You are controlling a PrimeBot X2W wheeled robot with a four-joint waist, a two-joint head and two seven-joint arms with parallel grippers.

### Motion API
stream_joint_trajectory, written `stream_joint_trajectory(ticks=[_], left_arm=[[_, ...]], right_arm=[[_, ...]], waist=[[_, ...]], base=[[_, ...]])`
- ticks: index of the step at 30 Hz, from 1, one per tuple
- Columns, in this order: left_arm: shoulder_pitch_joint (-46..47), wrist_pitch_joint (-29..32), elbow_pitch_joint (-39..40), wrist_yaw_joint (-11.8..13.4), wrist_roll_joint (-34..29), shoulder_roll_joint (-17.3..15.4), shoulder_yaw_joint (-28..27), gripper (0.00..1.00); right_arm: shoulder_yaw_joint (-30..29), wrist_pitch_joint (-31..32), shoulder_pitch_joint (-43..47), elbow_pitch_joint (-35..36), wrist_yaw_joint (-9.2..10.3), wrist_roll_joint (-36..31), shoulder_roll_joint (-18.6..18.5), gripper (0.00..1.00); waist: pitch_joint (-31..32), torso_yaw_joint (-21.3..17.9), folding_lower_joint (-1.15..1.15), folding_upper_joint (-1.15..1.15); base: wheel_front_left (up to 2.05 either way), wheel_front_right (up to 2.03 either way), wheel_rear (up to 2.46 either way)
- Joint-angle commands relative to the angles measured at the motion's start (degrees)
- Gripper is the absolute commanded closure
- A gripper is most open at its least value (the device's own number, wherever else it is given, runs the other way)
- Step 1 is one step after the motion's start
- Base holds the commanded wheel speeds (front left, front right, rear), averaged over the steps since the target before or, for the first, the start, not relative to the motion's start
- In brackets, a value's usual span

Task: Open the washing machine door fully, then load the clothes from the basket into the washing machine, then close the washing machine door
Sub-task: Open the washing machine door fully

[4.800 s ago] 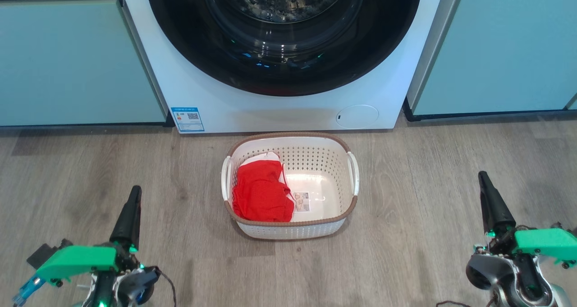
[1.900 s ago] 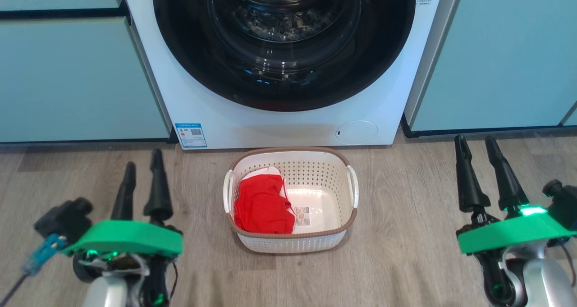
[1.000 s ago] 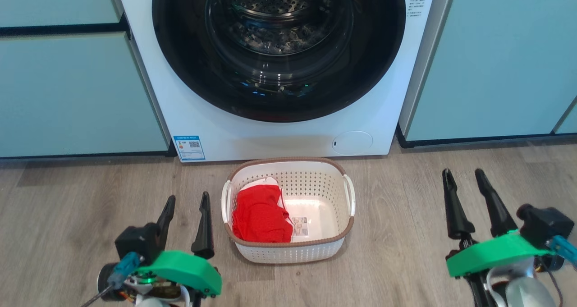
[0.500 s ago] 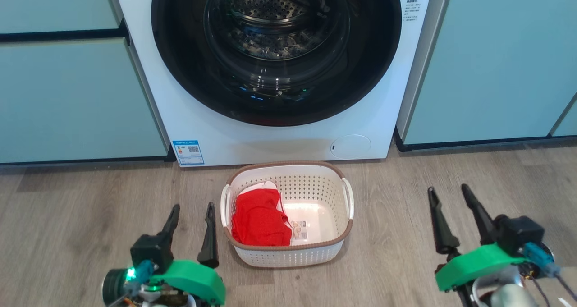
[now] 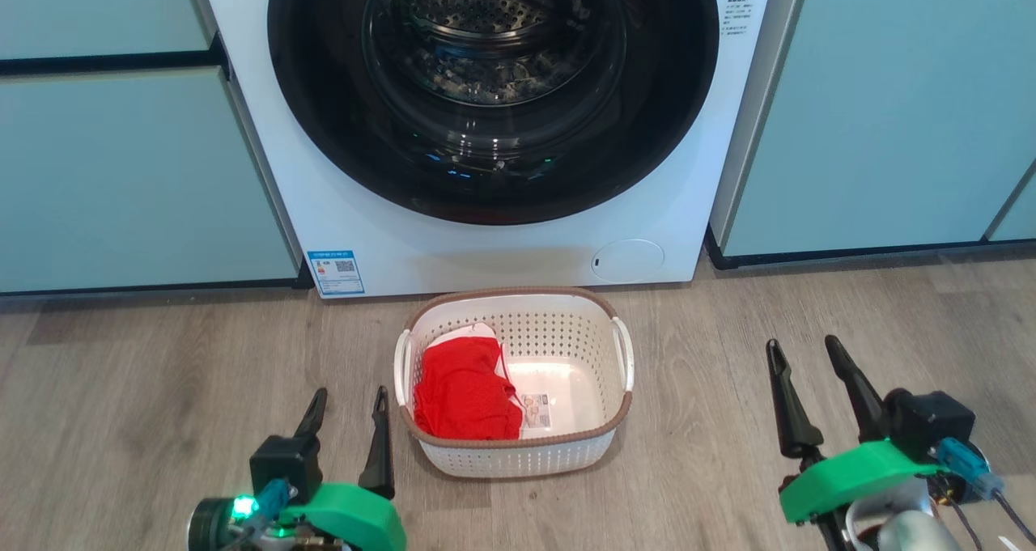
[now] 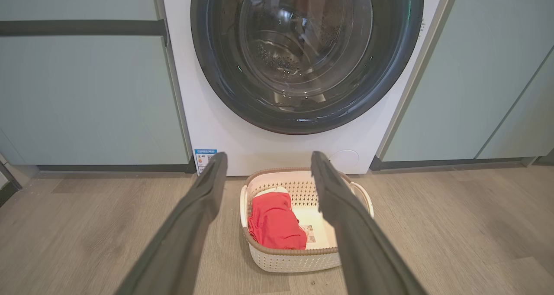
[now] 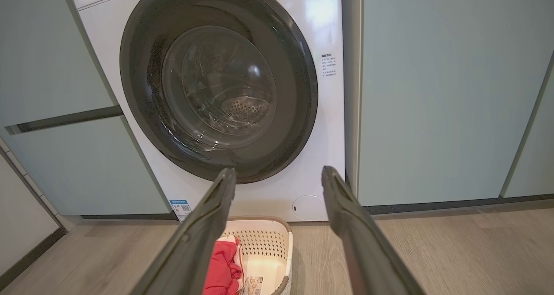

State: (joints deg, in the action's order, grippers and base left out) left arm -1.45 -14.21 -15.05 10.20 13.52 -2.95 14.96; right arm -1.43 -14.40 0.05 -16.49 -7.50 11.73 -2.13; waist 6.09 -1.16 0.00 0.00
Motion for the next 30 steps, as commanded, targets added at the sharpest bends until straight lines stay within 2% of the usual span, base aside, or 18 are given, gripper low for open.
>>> stream_joint_trajectory(ticks=[1,17,30], left_arm=[[2.49,-0.79,1.43,-0.11,-0.41,0.07,-1.58,0.0],[2.44,-0.79,1.09,0.0,0.29,0.07,-1.96,0.0],[2.58,-0.79,0.43,-1.05,1.38,0.07,-2.0,0.0]], right_arm=[[1.53,-0.6,-3.65,1.66,0.01,-0.06,-0.75,0.0],[1.68,-0.6,-4.01,1.68,0.01,-0.19,-0.75,0.0],[1.78,-0.6,-4.17,1.71,0.01,-0.2,-0.75,0.0]], waist=[[-0.05,-0.02,0.0,0.0],[-0.36,-0.15,0.0,0.0],[-0.69,-0.36,0.0,0.0]], base=[[0.0,0.0,0.0],[0.0,0.0,0.0],[0.0,0.0,0.0]])
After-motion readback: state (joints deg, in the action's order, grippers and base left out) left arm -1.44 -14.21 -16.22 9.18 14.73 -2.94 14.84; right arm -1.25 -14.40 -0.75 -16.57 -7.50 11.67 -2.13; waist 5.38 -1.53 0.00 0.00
